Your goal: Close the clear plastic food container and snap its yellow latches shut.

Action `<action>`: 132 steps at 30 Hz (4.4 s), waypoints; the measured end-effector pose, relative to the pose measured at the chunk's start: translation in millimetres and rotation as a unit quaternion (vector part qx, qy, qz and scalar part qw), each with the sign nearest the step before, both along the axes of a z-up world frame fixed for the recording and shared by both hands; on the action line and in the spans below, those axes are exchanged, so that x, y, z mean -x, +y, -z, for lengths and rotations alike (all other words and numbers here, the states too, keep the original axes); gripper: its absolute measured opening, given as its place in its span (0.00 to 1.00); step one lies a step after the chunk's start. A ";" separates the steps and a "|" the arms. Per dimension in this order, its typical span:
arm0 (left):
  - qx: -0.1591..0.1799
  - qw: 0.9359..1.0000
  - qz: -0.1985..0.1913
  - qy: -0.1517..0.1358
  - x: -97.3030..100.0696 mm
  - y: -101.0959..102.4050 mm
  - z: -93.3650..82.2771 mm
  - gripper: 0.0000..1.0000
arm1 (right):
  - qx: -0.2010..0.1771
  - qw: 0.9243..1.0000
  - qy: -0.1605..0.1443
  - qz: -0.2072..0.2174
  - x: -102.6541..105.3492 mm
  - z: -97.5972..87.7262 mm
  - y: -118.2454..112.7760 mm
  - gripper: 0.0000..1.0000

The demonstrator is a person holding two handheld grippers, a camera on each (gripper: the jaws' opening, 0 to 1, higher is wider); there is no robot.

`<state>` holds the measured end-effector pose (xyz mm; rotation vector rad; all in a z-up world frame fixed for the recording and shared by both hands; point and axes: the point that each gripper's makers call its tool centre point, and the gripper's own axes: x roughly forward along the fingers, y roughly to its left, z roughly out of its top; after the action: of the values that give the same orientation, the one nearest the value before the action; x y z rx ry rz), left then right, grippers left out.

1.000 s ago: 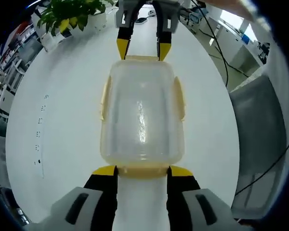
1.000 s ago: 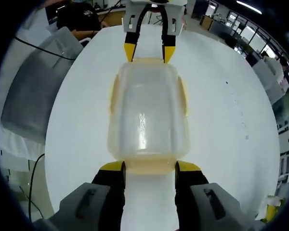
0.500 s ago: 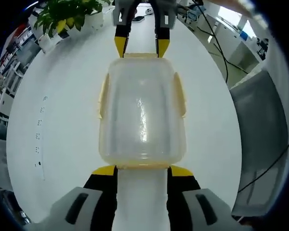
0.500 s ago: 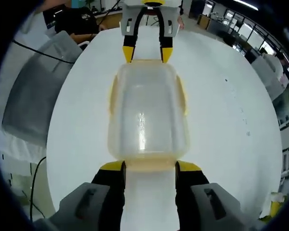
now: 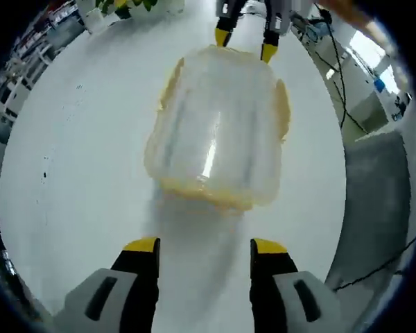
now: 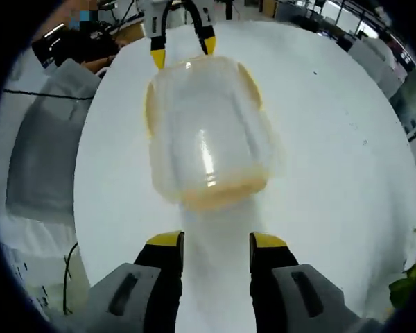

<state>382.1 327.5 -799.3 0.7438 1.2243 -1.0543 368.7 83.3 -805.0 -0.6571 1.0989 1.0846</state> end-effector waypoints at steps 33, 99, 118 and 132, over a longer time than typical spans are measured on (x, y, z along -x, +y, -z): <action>0.186 0.866 -0.423 0.190 12.1 -59.0 -22.3 0.28 | -0.151 0.904 0.209 0.340 -8.3 -22.0 39.4 0.24; 0.185 0.960 -0.171 -0.124 -17.1 -57.8 -39.0 0.24 | -0.008 0.976 0.072 0.207 -10.3 -35.5 60.3 0.34; 0.315 0.938 -0.120 -0.083 13.4 -131.8 -49.0 0.00 | -0.073 0.993 0.001 0.095 -29.1 -55.1 111.0 0.00; 0.332 0.932 -0.128 -0.073 15.7 -121.0 -38.7 0.00 | -0.128 0.981 0.097 0.112 -26.1 -42.5 142.6 0.00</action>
<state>366.3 206.5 -760.5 0.1267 0.7339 -1.0797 394.7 225.8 -762.6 -0.2204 1.1459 1.0853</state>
